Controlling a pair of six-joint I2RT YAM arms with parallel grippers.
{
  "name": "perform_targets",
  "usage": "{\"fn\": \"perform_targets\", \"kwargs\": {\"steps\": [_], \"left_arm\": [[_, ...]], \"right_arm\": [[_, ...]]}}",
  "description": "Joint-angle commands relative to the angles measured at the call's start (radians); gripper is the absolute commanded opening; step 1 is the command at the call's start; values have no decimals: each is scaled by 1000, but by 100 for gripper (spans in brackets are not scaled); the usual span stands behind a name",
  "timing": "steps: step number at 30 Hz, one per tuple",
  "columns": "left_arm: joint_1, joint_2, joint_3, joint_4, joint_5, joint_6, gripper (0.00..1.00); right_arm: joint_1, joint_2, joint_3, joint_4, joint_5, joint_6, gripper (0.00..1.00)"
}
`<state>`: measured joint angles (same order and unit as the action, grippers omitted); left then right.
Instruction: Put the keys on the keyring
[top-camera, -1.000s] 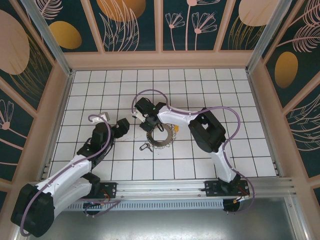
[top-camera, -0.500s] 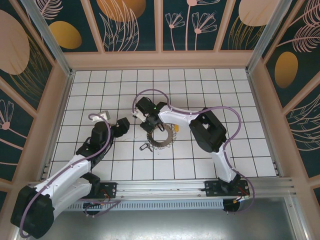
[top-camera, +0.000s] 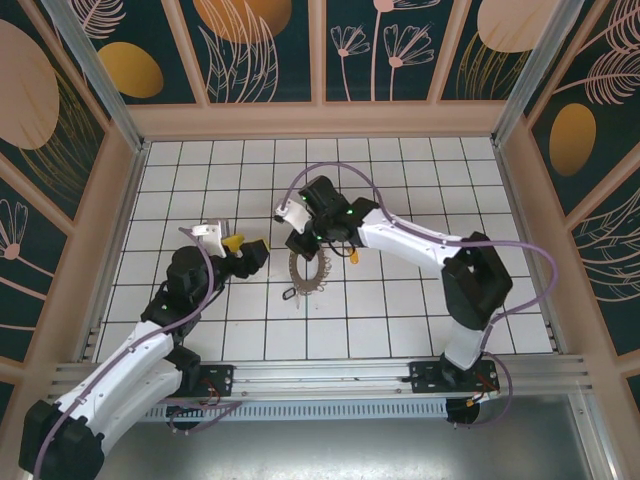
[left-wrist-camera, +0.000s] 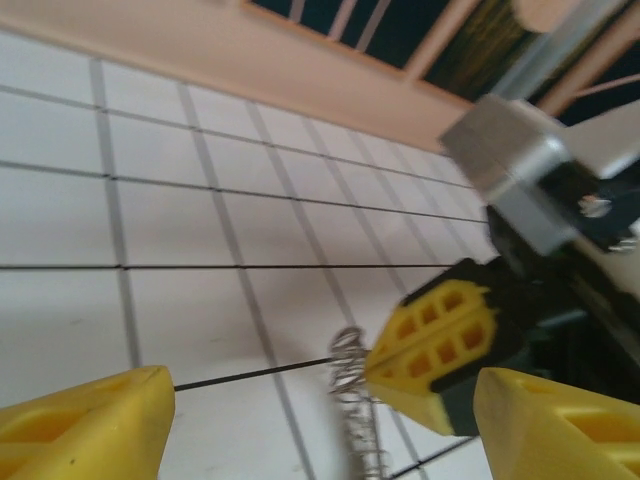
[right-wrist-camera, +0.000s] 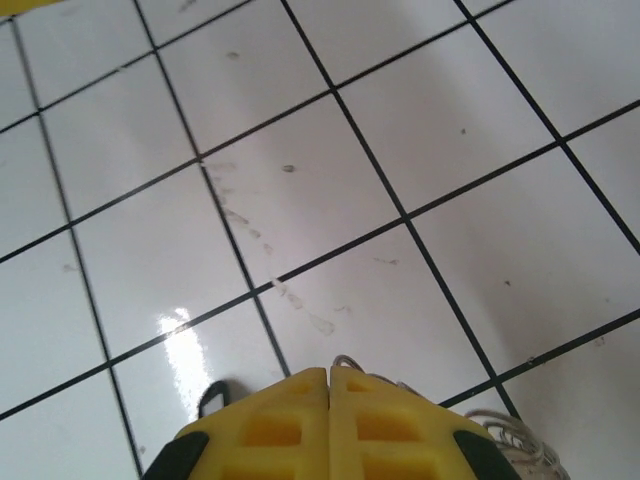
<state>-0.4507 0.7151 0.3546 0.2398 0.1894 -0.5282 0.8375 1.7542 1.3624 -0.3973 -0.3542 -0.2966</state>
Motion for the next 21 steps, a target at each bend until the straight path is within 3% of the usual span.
{"fn": "perform_targets", "kwargs": {"steps": [1, 4, 10, 21], "left_arm": [[1, -34, -23, 139, 201, 7, 77], [-16, -50, -36, 204, 267, -1, 75], [-103, -41, -47, 304, 334, 32, 60], [-293, 16, 73, 217, 348, 260, 48]], "right_arm": [[-32, -100, -81, 110, -149, -29, 0], [-60, -206, -180, 209, -240, -31, 0], [-124, -397, -327, 362, -484, -7, 0], [-186, -556, -495, 693, -756, 140, 0]]}}
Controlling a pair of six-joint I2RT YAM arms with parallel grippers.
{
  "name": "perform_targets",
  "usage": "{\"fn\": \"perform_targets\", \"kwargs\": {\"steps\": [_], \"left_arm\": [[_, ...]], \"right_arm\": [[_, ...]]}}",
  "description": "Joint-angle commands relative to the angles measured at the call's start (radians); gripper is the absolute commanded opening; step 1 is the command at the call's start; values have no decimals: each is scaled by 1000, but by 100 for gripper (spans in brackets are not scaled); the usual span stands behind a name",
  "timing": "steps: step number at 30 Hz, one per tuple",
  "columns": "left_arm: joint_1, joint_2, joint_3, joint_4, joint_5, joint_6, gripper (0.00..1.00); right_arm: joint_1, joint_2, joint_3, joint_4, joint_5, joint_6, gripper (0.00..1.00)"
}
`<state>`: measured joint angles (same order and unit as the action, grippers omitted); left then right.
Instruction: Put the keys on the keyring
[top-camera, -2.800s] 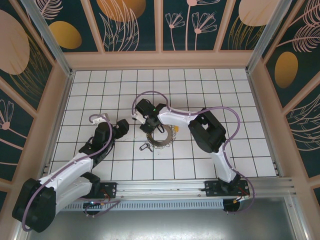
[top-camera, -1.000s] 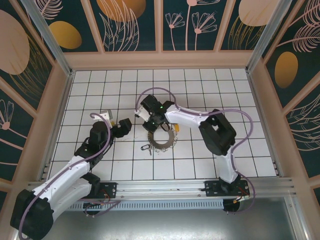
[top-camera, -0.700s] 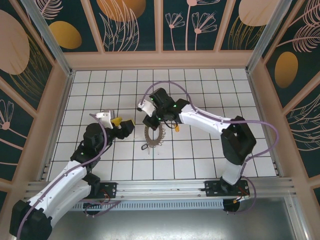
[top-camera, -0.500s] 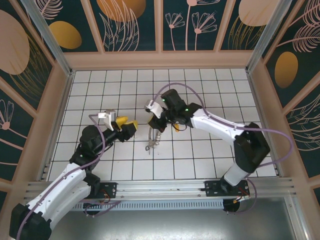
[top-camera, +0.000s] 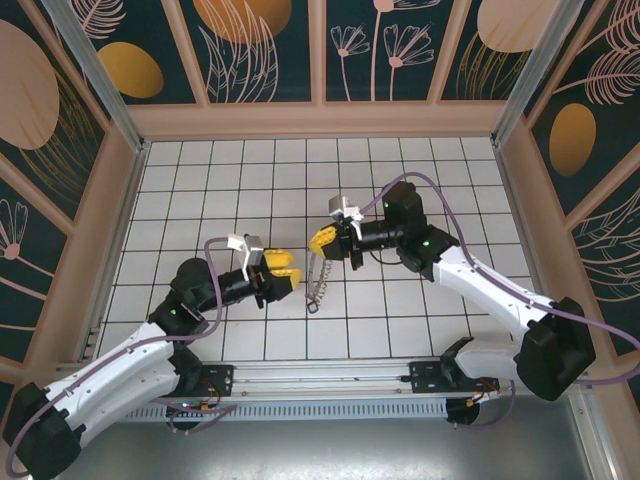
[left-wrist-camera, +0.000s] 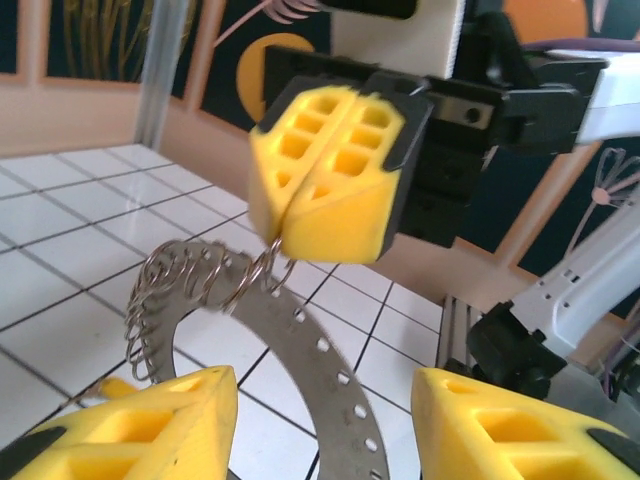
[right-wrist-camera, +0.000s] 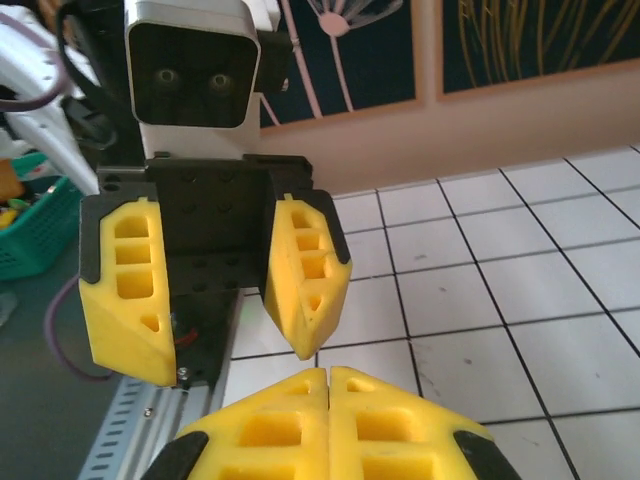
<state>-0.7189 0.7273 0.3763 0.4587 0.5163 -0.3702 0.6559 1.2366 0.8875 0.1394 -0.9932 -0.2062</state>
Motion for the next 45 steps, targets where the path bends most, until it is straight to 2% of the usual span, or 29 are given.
{"fn": "perform_targets", "kwargs": {"steps": [1, 5, 13, 23, 38, 45], "left_arm": [[-44, 5, 57, -6, 12, 127, 48], [-88, 16, 69, -5, -34, 191, 47], [-98, 21, 64, 47, -47, 233, 45], [-111, 38, 69, 64, -20, 264, 42], [-119, 50, 119, 64, 16, 269, 27], [-120, 80, 134, 59, 9, 277, 27]], "right_arm": [[-5, -45, -25, 168, -128, 52, 0], [-4, -66, -47, 204, -162, 55, 0], [-3, -98, -119, 370, -223, 134, 0], [-2, -90, -124, 388, -223, 139, 0], [-1, -81, -122, 381, -190, 122, 0], [2, -81, -123, 381, -196, 120, 0]]}}
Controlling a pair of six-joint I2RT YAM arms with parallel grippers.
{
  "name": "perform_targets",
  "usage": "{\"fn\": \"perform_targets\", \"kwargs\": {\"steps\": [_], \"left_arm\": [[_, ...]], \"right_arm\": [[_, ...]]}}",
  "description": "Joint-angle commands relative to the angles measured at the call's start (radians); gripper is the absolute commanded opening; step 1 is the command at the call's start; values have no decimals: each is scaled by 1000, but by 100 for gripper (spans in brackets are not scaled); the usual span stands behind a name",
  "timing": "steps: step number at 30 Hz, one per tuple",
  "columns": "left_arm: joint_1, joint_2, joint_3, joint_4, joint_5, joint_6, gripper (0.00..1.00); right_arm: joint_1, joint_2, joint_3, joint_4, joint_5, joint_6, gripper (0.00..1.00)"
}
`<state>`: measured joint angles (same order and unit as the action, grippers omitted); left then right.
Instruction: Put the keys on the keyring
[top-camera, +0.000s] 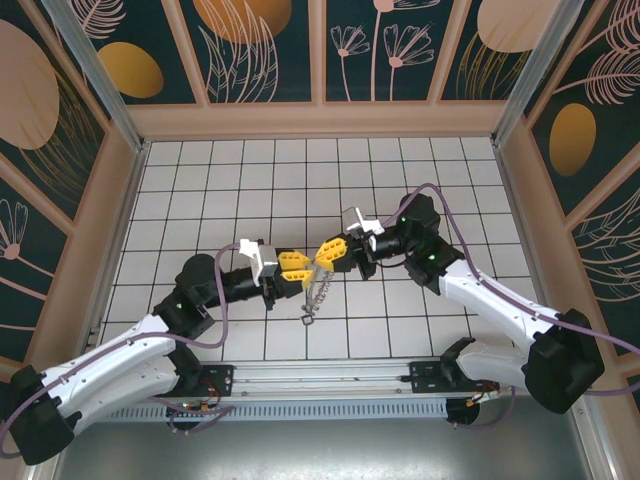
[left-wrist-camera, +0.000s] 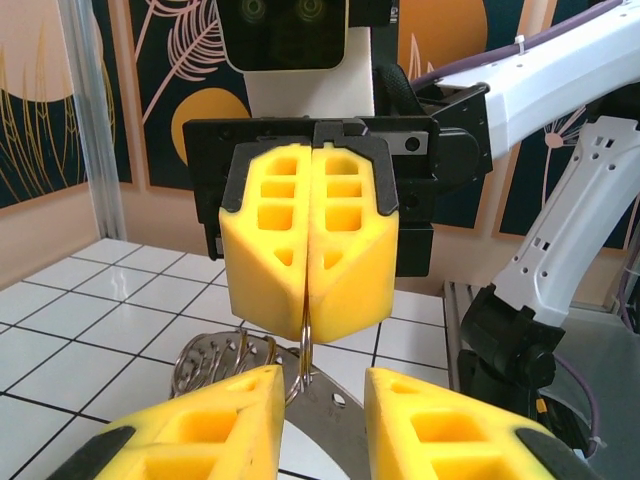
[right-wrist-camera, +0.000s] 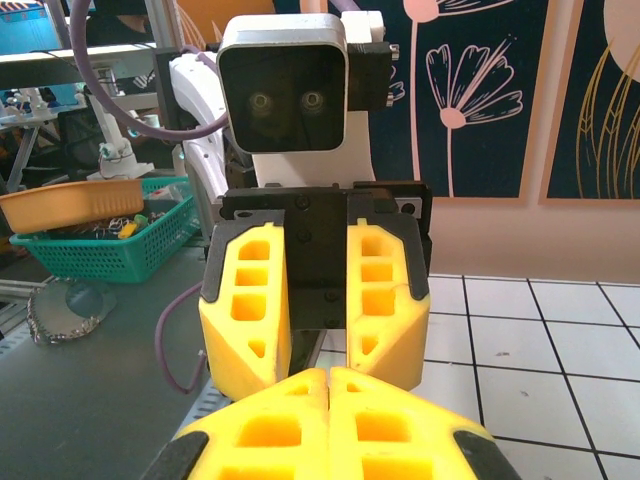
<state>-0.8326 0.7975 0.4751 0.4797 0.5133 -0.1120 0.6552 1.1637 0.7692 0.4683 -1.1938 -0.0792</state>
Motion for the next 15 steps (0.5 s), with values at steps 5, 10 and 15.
{"fn": "perform_targets", "kwargs": {"steps": [5, 10, 15], "left_arm": [[-9, 33, 48, 35, 7, 27, 26], [-9, 49, 57, 34, 4, 31, 19], [-10, 54, 55, 33, -5, 32, 0]], "right_arm": [[7, -10, -8, 51, 4, -7, 0], [9, -10, -11, 59, 2, -6, 0], [9, -13, -14, 59, 0, -8, 0]]}}
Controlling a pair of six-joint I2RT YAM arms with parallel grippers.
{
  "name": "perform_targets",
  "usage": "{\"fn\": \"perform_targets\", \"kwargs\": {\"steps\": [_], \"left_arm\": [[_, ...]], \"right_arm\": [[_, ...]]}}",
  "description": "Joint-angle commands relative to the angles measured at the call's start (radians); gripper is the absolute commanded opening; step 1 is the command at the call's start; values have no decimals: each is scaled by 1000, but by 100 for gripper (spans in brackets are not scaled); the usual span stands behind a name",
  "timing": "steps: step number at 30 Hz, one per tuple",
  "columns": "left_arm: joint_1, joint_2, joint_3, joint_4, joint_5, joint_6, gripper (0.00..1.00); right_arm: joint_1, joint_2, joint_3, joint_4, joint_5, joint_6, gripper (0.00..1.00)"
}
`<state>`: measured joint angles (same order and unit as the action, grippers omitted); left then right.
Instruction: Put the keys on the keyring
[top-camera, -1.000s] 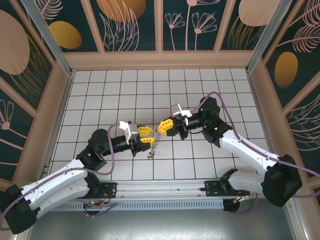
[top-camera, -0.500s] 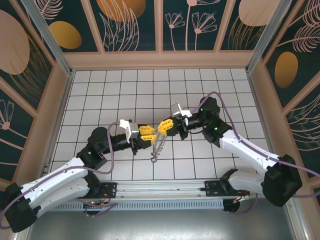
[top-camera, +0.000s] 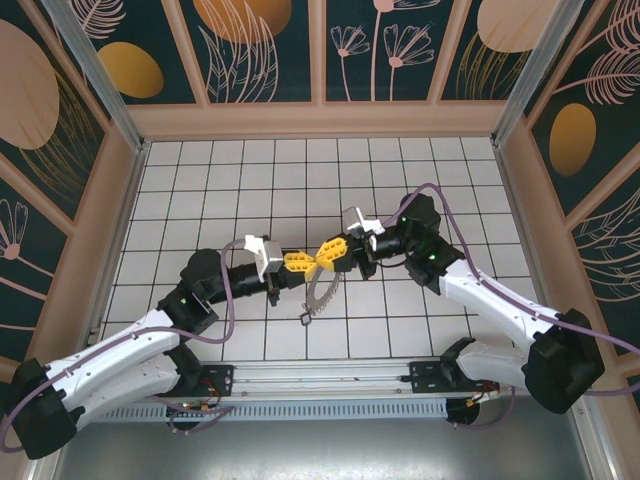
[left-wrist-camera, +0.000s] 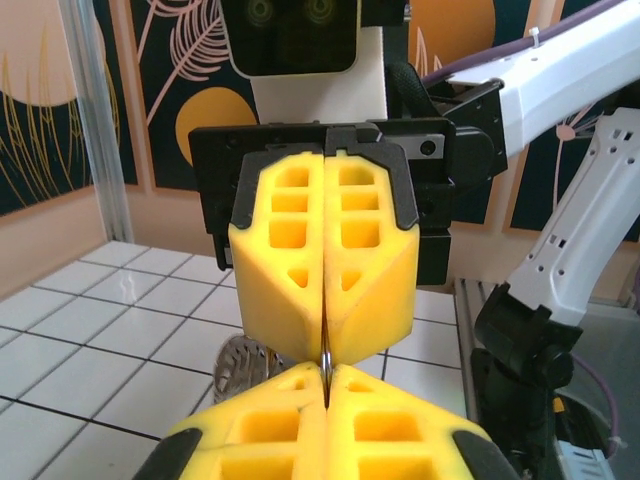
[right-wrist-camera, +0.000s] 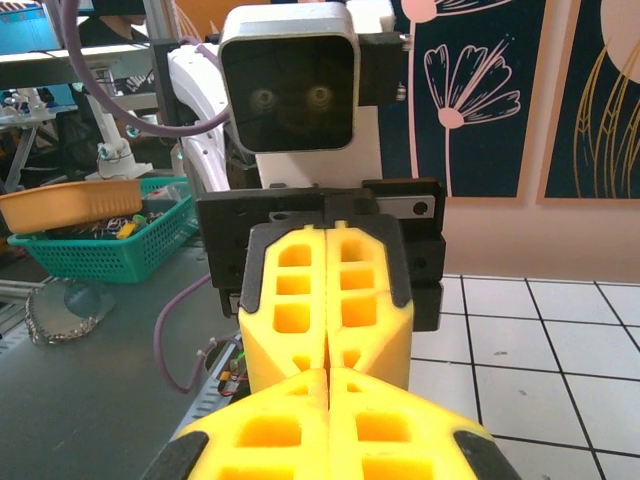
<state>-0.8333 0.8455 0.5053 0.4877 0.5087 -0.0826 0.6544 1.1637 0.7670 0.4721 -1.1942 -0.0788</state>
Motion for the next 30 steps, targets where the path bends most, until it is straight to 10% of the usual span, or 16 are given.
{"fn": "perform_targets", "kwargs": {"steps": [1, 8, 14, 30], "left_arm": [[-8, 4, 24, 25, -1, 4, 0], [-9, -2, 46, -51, -51, 34, 0], [-8, -1, 118, -245, -95, 121, 0], [-9, 140, 376, -776, -83, 324, 0]], "right_arm": [[10, -14, -12, 54, 2, -9, 0], [11, -35, -17, 13, 52, -25, 0], [19, -94, -4, -206, 266, -122, 40], [193, -114, 107, -678, 749, -252, 29]]}}
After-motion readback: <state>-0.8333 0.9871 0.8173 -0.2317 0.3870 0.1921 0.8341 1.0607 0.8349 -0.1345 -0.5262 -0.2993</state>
